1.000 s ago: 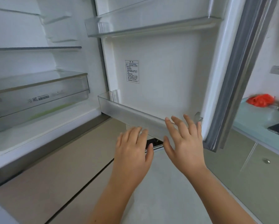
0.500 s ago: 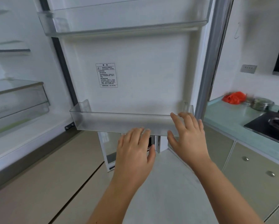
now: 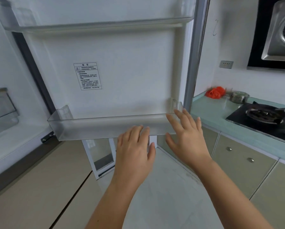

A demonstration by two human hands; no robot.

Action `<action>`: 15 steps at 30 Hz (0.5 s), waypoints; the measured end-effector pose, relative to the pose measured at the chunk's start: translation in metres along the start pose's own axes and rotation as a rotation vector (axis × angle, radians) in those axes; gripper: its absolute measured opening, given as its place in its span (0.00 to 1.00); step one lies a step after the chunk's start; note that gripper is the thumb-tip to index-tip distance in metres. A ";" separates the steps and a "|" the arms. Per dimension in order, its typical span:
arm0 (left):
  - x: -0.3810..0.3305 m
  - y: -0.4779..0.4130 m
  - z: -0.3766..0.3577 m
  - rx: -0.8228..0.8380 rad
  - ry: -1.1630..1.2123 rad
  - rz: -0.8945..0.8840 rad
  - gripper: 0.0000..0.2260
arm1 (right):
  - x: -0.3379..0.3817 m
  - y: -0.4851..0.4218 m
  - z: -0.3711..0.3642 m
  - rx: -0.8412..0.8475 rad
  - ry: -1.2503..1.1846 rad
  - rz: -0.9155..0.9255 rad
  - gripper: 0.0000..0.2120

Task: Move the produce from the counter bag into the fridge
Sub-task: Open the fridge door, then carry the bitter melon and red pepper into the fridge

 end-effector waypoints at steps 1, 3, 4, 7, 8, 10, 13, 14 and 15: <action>-0.001 -0.001 0.001 0.003 0.018 -0.017 0.17 | -0.002 0.007 0.006 -0.021 0.013 -0.028 0.23; -0.007 -0.002 0.000 0.016 0.065 -0.069 0.17 | -0.006 0.024 0.020 -0.068 0.037 -0.103 0.20; -0.011 -0.003 0.000 0.027 0.095 -0.094 0.17 | -0.008 0.034 0.027 -0.079 0.049 -0.143 0.20; -0.028 -0.002 -0.005 0.047 0.206 -0.161 0.17 | -0.014 0.064 0.045 -0.099 0.130 -0.228 0.19; -0.036 -0.001 -0.007 0.051 0.248 -0.188 0.17 | -0.017 0.074 0.052 -0.100 0.163 -0.258 0.19; -0.055 0.002 -0.014 0.060 0.323 -0.255 0.17 | -0.023 0.093 0.067 -0.102 0.236 -0.329 0.18; -0.091 0.006 -0.024 0.076 0.435 -0.352 0.18 | -0.038 0.122 0.095 -0.115 0.357 -0.457 0.18; -0.105 0.007 -0.026 0.079 0.474 -0.382 0.18 | -0.043 0.133 0.105 -0.127 0.392 -0.496 0.18; -0.120 0.009 -0.027 0.081 0.515 -0.412 0.18 | -0.047 0.143 0.116 -0.137 0.424 -0.531 0.18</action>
Point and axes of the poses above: each hand's wrist, its own y-axis away from the middle knuckle, its own z-axis out of the back of the hand, x = y × z, the point moved 2 cm from there along -y, towards the middle knuckle, and after that the axes turned 13 degrees about -z, right-handed, at the moved point
